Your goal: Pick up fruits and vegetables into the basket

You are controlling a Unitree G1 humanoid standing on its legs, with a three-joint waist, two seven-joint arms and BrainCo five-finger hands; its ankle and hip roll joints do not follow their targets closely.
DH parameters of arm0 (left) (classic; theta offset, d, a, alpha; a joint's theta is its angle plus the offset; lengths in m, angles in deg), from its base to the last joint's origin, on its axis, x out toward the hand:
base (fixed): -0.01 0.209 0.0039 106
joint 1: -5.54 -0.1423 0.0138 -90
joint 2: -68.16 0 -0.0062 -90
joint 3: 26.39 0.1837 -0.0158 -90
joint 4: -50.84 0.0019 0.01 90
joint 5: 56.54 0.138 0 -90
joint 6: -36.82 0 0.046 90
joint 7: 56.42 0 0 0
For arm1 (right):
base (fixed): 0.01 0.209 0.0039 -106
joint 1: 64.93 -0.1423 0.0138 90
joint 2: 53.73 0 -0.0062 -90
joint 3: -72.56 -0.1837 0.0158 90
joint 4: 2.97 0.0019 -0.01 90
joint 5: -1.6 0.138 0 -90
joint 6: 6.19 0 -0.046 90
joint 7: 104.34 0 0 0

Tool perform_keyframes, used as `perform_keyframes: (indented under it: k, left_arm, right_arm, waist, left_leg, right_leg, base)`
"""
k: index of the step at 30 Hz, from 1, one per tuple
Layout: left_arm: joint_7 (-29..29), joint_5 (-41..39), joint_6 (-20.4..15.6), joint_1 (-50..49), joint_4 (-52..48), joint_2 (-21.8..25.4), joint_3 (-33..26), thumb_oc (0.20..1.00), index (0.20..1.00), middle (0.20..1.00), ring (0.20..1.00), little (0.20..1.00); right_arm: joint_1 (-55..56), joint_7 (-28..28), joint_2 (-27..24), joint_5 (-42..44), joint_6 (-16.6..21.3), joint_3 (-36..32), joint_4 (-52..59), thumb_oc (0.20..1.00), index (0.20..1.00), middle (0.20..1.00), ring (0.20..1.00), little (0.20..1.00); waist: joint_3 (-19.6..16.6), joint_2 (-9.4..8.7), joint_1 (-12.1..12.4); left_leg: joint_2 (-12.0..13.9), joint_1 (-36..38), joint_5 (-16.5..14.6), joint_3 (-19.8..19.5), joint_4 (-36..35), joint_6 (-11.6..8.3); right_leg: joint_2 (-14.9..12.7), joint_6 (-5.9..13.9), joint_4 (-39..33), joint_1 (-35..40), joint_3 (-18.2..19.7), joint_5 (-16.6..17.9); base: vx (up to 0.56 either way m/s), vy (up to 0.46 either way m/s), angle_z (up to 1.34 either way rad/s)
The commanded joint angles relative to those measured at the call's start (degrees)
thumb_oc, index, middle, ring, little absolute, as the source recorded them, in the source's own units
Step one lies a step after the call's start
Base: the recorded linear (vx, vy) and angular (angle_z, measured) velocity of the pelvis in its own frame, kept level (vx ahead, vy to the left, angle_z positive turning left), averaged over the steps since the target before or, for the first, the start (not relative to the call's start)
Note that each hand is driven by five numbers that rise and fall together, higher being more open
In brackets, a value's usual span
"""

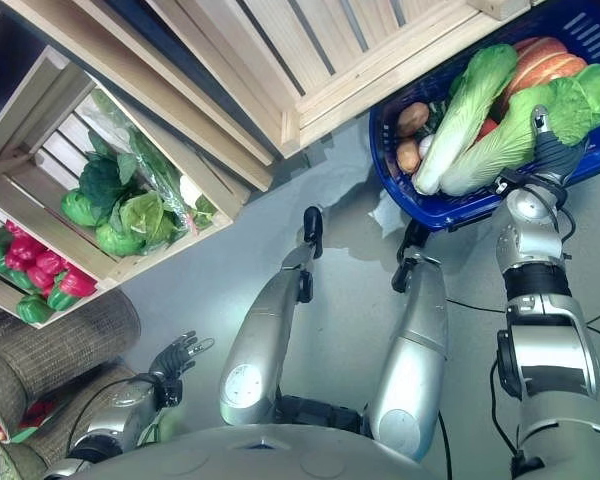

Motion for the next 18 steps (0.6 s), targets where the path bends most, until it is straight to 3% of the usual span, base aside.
perform_keyframes:
  k: [1,10,11,12,17,18]
  left_arm:
    - [0.4,2.0,0.3,-3.6,1.3,-1.0,3.9,1.0,1.0,1.0,1.0,1.0]
    - [0.6,1.0,1.0,-4.1,-0.8,0.1,6.4,1.0,1.0,1.0,1.0,1.0]
    - [0.6,1.1,1.1,-4.0,-0.8,0.2,6.4,1.0,1.0,1.0,1.0,1.0]
    - [0.6,1.1,1.2,-4.0,-0.9,0.2,6.4,1.0,1.0,1.0,1.0,1.0]
    - [1.0,1.0,1.1,-3.4,-0.6,0.2,6.3,1.0,1.0,1.0,1.0,1.0]
    - [1.2,0.6,1.4,-3.3,-0.7,0.0,6.0,1.0,1.0,1.0,1.0,1.0]
  right_arm:
    - [-1.2,6.1,-6.4,12.5,-0.9,0.3,-4.5,0.2,0.2,0.2,0.2,0.2]
    - [-5.7,16.7,-8.8,14.9,-4.0,0.8,-18.2,0.2,0.2,0.2,0.2,0.2]
    - [-5.5,16.0,-8.9,13.5,-4.3,0.6,-19.2,0.718,0.718,0.718,0.718,0.718]
    - [-5.4,15.8,-8.9,13.2,-4.4,0.6,-19.3,1.0,1.0,1.0,1.0,1.0]
    - [-4.6,9.0,-8.9,2.9,-0.8,1.1,-20.8,1.0,1.0,1.0,1.0,1.0]
    - [-3.7,5.4,-8.7,-1.0,0.7,1.4,-19.8,1.0,1.0,1.0,1.0,1.0]
  waist:
    - [-0.9,7.84,-1.0]
    - [-0.9,9.93,0.1]
    - [-0.9,9.94,0.2]
    - [-0.9,9.94,0.2]
    - [-0.9,9.51,0.0]
    - [-0.9,9.2,-0.4]
  left_leg:
    - [-0.5,-5.4,-5.8,0.6,6.3,3.26]
    - [-0.9,-7.1,-5.8,0.3,6.4,3.48]
    - [-0.9,-7.0,-5.8,0.3,6.3,3.49]
    - [-0.9,-7.0,-5.8,0.2,6.3,3.49]
    - [-0.8,-5.2,-5.7,0.2,5.1,3.38]
    - [-0.7,-3.8,-5.6,0.3,4.5,3.24]
  right_leg:
    - [1.7,2.65,2.5,0.9,-1.3,-6.2]
    - [1.8,2.26,3.5,-1.5,-0.7,-6.6]
    - [1.9,2.26,3.4,-1.5,-0.7,-6.6]
    - [1.9,2.26,3.4,-1.5,-0.7,-6.5]
    - [2.3,2.55,1.5,0.5,-1.1,-5.8]
    - [2.3,2.8,0.6,1.9,-1.1,-5.5]
  base:
    - [-0.02,-0.011,0.04]
    - [-0.01,-0.003,0.02]
    - [0.0,0.0,0.0]
    - [-0.03,-0.02,0.03]
    - [-0.04,-0.004,0.02]
    - [-0.03,0.043,0.06]
